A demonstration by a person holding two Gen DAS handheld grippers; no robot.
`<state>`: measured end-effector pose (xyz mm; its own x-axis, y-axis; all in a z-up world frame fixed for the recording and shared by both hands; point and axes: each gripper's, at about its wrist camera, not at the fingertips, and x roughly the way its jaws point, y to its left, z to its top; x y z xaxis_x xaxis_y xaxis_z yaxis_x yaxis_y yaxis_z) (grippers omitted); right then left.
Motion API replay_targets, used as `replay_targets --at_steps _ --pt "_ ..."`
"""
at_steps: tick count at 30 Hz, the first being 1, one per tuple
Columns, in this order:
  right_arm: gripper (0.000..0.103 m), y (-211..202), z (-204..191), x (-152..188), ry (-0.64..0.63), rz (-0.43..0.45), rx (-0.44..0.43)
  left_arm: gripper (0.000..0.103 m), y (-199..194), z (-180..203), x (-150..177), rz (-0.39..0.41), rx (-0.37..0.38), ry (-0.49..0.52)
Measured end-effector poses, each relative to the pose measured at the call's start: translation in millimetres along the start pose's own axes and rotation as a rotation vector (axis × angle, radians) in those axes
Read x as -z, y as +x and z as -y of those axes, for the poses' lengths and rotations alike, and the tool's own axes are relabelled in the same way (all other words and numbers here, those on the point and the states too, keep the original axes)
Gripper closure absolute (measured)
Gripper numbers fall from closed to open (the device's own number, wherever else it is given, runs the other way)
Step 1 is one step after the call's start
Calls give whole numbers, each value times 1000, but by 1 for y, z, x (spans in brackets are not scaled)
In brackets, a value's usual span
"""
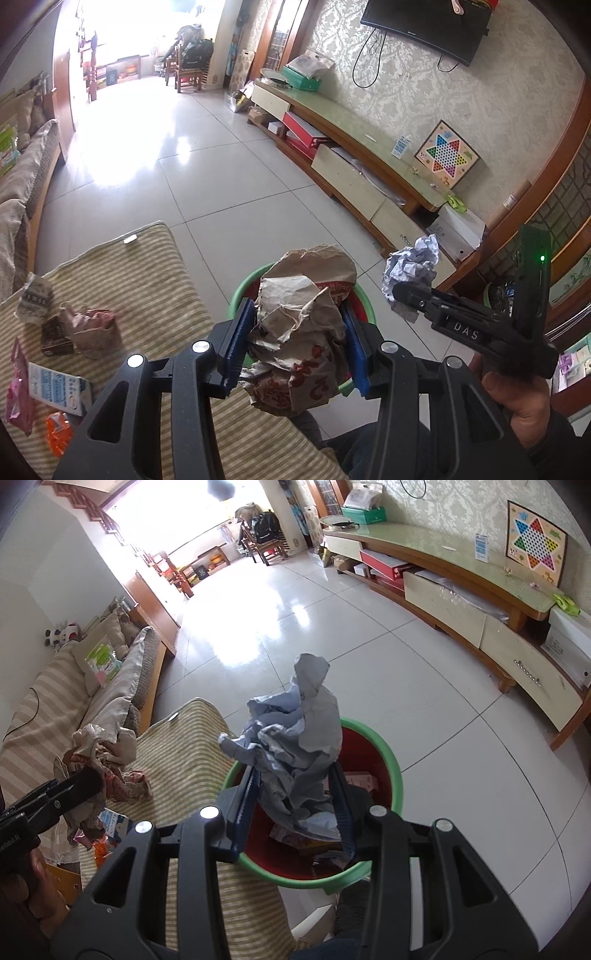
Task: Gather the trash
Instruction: 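Carry the blue-grey paper and brown paper over the red bin and release both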
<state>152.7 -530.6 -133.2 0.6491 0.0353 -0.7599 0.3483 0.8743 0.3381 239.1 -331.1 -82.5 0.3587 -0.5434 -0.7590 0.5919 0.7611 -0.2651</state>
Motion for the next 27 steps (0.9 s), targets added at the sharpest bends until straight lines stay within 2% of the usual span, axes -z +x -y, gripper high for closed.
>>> replay_targets --at_steps 7,19,22,23,24,25,27 --pt "65 20 18 6 27 -37 -3 59 31 11 -10 -27 29 -10" --pt "65 33 15 7 -3 -55 14 55 60 16 -15 -75 47 -8" --pt "64 34 15 8 -11 -63 17 52 62 17 -15 -73 60 -22" --pt "62 35 15 7 -13 -63 22 45 62 18 -16 -70 58 -24" --pt "56 36 14 8 -17 -67 25 38 62 18 -16 -68 55 -24" --pt "52 37 12 8 -25 -77 23 36 61 18 -17 -67 55 -24" --pt "30 37 9 8 -38 -74 26 32 59 17 -18 -64 48 -27"
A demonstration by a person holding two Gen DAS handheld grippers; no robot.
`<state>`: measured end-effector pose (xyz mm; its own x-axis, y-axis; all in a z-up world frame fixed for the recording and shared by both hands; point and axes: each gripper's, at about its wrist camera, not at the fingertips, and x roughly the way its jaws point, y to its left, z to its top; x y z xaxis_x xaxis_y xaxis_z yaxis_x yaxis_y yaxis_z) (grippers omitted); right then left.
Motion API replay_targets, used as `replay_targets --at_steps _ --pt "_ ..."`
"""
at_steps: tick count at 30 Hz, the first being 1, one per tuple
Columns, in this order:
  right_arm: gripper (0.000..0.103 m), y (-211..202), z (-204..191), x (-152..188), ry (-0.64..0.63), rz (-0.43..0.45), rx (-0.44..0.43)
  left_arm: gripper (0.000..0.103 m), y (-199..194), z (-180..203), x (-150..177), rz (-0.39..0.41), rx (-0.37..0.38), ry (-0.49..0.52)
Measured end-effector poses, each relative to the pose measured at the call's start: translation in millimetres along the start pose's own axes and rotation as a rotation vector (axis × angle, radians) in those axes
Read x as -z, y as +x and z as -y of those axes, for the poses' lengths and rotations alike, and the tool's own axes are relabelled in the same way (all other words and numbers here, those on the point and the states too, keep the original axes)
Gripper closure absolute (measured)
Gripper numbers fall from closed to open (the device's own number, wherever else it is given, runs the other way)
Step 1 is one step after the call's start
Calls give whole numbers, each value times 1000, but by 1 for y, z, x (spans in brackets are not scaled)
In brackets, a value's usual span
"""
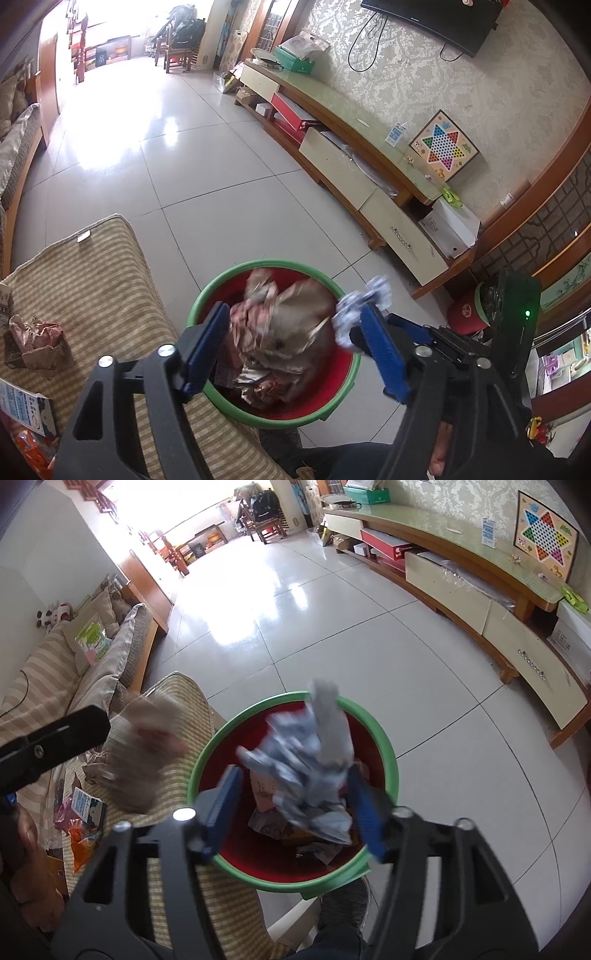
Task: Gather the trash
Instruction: 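Carry the blue-grey paper and brown paper over the red bin and release both, then move both open tools back over the table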
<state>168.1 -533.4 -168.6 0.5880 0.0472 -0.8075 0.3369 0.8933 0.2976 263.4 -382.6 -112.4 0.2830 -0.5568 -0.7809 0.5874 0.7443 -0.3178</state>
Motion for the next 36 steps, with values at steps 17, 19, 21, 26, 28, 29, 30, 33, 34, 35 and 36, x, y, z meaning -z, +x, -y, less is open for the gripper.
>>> replay_targets --at_steps 17,19,21,26,28,29,30,33,34,35,36 --pt "5 -18 -23 -2 -64 26 59 8 -51 -7 0 72 -60 2" --pt "5 -24 -29 -1 -73 35 58 8 -62 -10 3 79 -67 1" --pt "5 -30 -40 1 -86 48 63 8 -75 -13 7 91 -79 -2" --pt "5 -38 -72 6 -124 61 54 8 -108 -32 24 115 -110 -17" --pt "5 -41 -87 9 -141 66 48 8 -121 -42 32 124 -127 -28" --pt "5 -43 -95 10 -151 68 44 8 -127 -47 35 128 -132 -37" --pt "5 -44 -103 12 -162 71 40 8 -135 -54 41 134 -139 -52" --pt "5 -47 -124 17 -194 74 29 8 -154 -72 54 149 -153 -84" --pt "5 -48 -132 20 -204 74 23 8 -160 -78 59 153 -158 -95" --pt "5 -48 -139 22 -213 74 20 8 -165 -82 64 157 -162 -102" --pt "5 -48 -148 24 -224 73 16 8 -172 -90 69 162 -168 -113"
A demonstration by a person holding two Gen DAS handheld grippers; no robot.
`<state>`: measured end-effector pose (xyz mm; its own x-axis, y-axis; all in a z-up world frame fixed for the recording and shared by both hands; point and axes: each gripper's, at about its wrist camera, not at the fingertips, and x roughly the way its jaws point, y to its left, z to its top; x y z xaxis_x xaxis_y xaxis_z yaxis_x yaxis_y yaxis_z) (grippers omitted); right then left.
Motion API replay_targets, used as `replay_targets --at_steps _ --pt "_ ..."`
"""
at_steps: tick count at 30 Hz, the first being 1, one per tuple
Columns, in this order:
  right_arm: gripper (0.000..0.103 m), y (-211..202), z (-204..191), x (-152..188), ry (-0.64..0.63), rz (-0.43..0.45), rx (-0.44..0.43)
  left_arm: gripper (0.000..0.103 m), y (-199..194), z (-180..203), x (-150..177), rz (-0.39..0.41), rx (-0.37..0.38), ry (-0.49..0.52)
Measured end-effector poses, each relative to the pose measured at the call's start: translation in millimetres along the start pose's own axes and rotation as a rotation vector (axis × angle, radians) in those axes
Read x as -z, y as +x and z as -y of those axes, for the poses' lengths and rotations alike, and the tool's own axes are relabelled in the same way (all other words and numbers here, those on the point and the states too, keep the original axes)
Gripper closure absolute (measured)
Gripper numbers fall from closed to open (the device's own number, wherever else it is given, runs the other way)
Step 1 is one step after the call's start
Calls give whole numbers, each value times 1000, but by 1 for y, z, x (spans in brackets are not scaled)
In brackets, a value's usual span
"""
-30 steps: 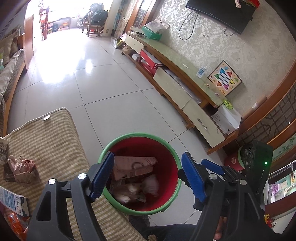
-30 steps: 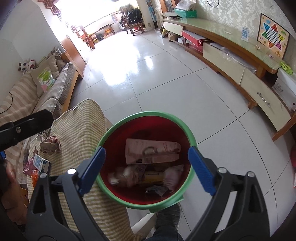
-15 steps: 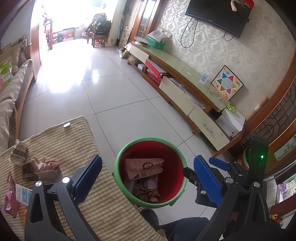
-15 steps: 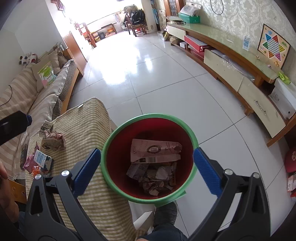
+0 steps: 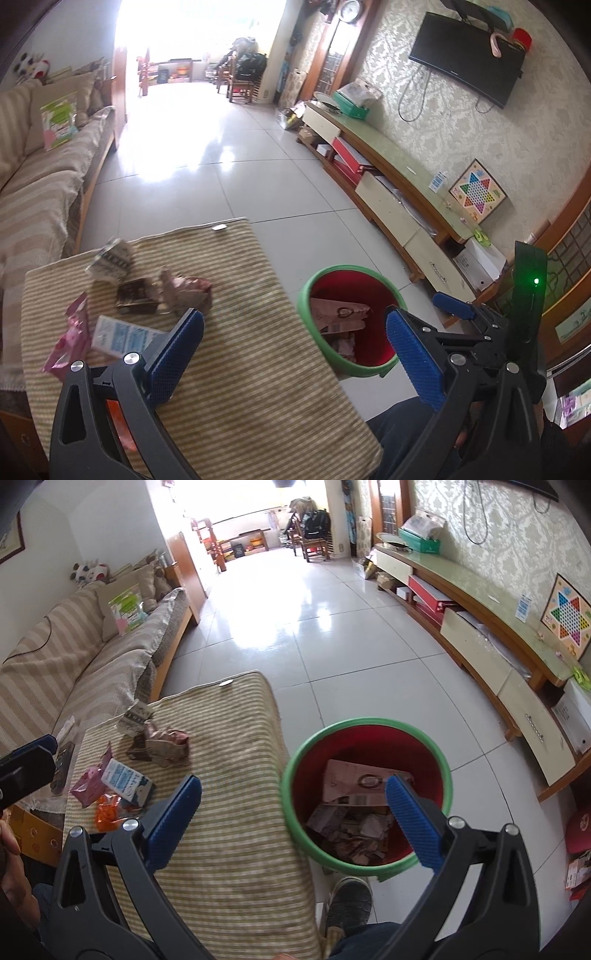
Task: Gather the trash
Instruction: 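Move both open tools back over the table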
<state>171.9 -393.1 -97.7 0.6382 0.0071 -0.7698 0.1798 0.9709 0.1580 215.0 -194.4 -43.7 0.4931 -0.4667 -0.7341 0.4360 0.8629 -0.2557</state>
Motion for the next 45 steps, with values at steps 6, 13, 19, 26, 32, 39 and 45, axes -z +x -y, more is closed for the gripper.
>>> replay_targets --at_steps 6,13,19,26,32,39,45 --pt "5 -2 -49 3 -57 -5 -26 8 -27 -47 21 23 -39 -65" --pt "5 5 -105 10 -135 -26 -52 8 -52 -106 49 33 -85 -156" --pt "5 16 -142 17 -183 -50 -68 8 -64 -154 67 23 -143 -213" --pt "5 36 -170 18 -215 -75 -77 8 -63 -200 79 -13 -209 -248" --pt "5 57 -185 12 -236 -93 -83 8 -48 -223 79 -39 -234 -268" --pt "5 96 -190 -2 -246 -125 -81 8 -13 -245 75 -94 -268 -267" --pt "5 136 -194 -9 -254 -161 -79 8 25 -266 73 -173 -307 -243"
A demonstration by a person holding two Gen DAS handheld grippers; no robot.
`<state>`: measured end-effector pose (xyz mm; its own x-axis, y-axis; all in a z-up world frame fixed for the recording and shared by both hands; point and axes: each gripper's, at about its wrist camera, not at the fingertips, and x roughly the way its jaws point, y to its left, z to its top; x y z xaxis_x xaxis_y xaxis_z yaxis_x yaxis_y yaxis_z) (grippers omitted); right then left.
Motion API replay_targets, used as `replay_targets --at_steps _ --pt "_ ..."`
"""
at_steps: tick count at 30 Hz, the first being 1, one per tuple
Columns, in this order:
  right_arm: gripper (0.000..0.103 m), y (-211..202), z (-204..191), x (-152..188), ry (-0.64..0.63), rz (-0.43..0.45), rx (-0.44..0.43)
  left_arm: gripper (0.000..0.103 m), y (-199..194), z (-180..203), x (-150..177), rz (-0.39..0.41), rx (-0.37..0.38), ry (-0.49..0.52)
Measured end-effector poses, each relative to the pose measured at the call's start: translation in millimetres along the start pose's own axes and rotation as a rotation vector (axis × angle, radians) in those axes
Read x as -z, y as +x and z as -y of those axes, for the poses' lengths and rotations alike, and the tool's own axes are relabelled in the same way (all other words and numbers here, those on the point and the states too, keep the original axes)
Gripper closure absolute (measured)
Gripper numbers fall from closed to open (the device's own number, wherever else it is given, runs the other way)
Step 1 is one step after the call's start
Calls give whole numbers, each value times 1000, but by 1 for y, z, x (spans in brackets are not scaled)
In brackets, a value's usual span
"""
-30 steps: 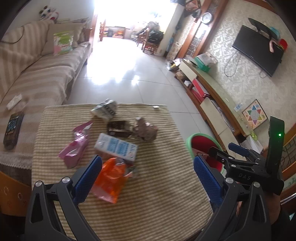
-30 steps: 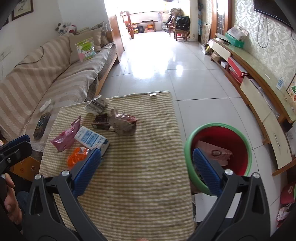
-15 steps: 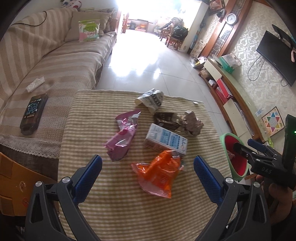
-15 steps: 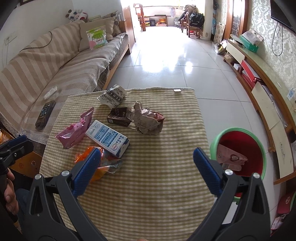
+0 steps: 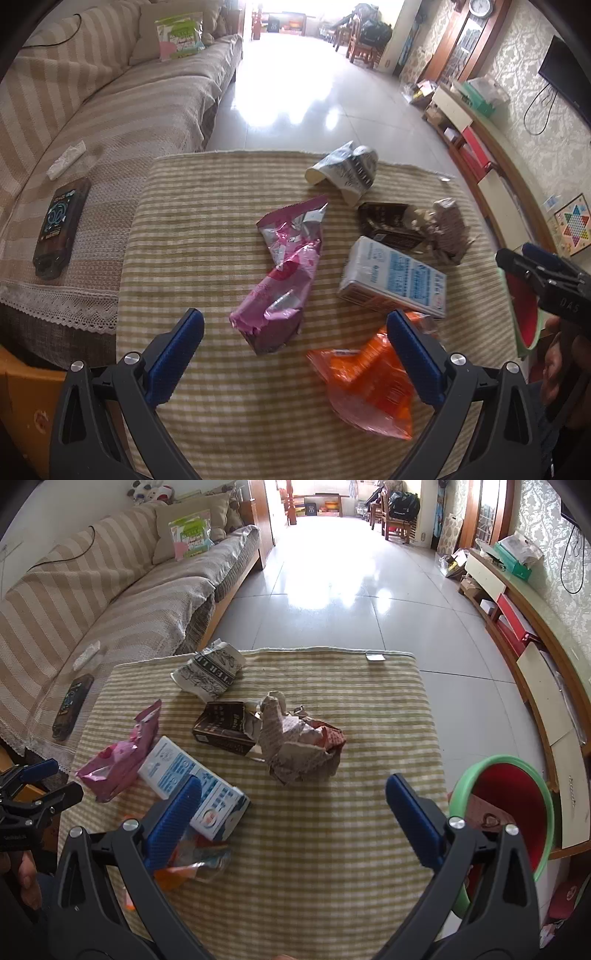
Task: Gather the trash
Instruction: 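Move both open tools back over the table, then grasp the brown patterned paper with the right tool while the left tool grasps the pink snack wrapper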
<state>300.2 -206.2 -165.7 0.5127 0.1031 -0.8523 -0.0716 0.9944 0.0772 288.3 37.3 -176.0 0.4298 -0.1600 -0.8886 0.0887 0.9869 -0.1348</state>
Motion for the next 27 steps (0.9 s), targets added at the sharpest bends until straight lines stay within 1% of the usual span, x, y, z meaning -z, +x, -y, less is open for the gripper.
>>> replay_targets --at_steps 2,9,13,17,19,21,22,23,25,27 --pt "5 13 2 -4 1 -10 2 8 14 -2 -4 -24 -11 4" --pt "5 57 10 -12 6 -59 -2 8 53 -2 -15 -71 -42 39" --pt "5 74 13 -15 1 -71 -3 8 68 0 -18 -90 -45 58" --pt "5 86 17 -15 18 -81 -17 8 77 2 -20 -92 -62 72" --pt "10 89 18 -16 35 -84 -29 11 78 2 -19 -92 -65 79" --pt "30 94 19 -15 37 -101 -39 23 80 2 -19 -99 -59 77" --pt "35 95 20 -14 44 -111 -60 28 81 1 -19 -103 -54 72" --pt "36 95 20 -13 49 -110 -71 38 82 0 -18 -107 -50 66" --pt "41 93 18 -12 42 -102 -66 48 80 -2 -17 -96 -54 61" --pt "44 91 18 -11 48 -101 -68 66 77 -5 -16 -94 -49 52"
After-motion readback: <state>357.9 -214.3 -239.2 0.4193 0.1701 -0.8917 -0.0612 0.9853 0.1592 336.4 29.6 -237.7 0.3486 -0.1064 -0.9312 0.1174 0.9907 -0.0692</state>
